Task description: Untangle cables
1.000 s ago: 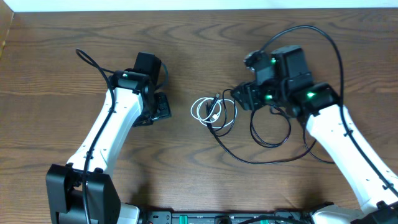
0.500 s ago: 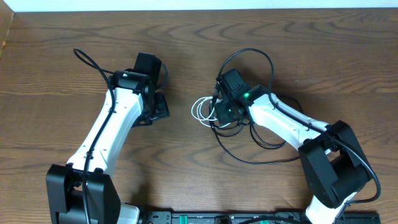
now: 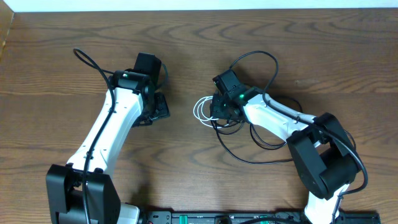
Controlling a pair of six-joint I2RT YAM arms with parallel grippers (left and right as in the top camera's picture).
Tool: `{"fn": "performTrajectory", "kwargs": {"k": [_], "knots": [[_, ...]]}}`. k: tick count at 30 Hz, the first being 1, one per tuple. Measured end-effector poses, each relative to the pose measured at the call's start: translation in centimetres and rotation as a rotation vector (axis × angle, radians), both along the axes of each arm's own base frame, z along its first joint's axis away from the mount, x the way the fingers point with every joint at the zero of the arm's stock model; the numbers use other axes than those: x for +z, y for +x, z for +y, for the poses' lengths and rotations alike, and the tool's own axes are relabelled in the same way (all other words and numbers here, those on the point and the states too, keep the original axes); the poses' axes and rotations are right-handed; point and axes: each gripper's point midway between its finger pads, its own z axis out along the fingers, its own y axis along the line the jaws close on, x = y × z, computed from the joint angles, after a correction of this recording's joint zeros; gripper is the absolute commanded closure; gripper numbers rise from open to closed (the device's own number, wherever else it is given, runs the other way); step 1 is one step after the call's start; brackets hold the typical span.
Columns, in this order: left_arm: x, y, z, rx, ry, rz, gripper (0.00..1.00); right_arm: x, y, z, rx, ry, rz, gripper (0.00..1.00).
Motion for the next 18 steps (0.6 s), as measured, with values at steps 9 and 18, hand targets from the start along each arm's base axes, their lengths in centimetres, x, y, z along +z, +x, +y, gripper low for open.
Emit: {"fn": "performTrajectory", "kwargs": {"k": [9,18], "knots": [[0.0,0.0,0.0,0.000,0.000,0.000,0.32,3.2,-0.2,0.2,0.224,0.000,-0.077,0.99],[0.0,0.0,0.0,0.000,0.000,-0.001,0.32,27.8,2.8,-1.5,0.251,0.063,-0.777,0.99]]}}
